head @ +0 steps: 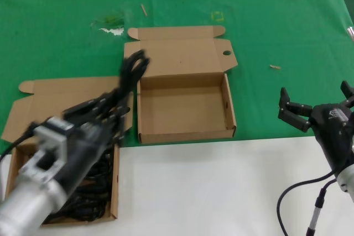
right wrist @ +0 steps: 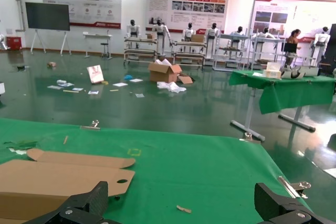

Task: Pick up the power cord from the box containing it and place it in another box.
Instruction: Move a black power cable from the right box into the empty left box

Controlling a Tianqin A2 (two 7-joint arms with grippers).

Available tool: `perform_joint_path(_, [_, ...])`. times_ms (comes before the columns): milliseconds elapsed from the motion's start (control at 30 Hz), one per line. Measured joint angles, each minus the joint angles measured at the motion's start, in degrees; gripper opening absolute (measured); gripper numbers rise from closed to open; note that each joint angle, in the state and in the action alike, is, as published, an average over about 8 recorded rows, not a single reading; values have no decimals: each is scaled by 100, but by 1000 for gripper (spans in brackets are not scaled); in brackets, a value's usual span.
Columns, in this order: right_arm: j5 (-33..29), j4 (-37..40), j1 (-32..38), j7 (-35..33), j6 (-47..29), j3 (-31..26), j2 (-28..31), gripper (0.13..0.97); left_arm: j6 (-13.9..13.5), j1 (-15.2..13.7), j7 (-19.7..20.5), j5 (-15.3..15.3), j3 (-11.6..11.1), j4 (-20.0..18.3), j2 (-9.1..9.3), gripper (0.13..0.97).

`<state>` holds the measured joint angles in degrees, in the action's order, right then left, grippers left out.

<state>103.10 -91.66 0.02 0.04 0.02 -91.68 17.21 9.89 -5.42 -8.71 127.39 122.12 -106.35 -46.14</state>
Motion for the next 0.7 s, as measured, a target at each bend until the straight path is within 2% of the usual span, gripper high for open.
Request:
perform_joint_path(100, [0, 0, 0, 0, 0, 0, 0, 966, 267, -776, -615, 614, 728, 170, 190, 207])
perform_joint_path(233, [0, 0, 0, 0, 0, 0, 0, 966, 598, -1807, -1370, 1422, 1685, 628, 623, 207])
perform_joint_path(367, [0, 0, 0, 0, 0, 0, 0, 966, 801, -2596, -1746, 1947, 2414, 1297, 1115, 207])
perform_joint_path(500, [0, 0, 0, 0, 0, 0, 0, 966, 860, -3021, -1868, 2173, 2796, 1908, 1521, 207])
perform_joint_path(700, [0, 0, 0, 0, 0, 0, 0, 966, 829, -3273, -1891, 2210, 2986, 2471, 1925, 207])
